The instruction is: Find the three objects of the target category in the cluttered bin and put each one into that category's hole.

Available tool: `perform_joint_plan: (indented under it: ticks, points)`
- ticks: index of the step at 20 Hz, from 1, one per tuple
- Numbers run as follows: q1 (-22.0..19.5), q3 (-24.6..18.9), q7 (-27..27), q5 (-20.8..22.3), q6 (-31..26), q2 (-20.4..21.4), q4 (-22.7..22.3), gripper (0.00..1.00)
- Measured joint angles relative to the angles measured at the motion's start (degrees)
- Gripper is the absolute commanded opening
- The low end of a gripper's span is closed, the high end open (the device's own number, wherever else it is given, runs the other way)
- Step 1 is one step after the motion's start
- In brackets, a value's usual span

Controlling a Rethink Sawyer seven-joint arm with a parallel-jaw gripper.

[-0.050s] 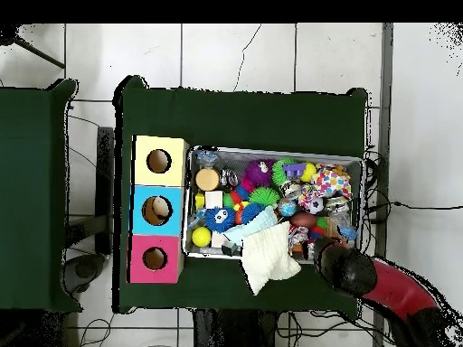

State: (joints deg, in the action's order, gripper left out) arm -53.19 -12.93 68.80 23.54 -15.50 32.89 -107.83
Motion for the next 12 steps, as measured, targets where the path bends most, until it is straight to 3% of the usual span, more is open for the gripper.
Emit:
perform_joint_plan:
  ticks: [6,12]
  points:
    - [0.99,1.06,0.0,-2.14,1.71,-1.94,1.35,1.0]
    - [2.39,2.21,0.0,-4.94,-0.12,-3.61,4.87,1.0]
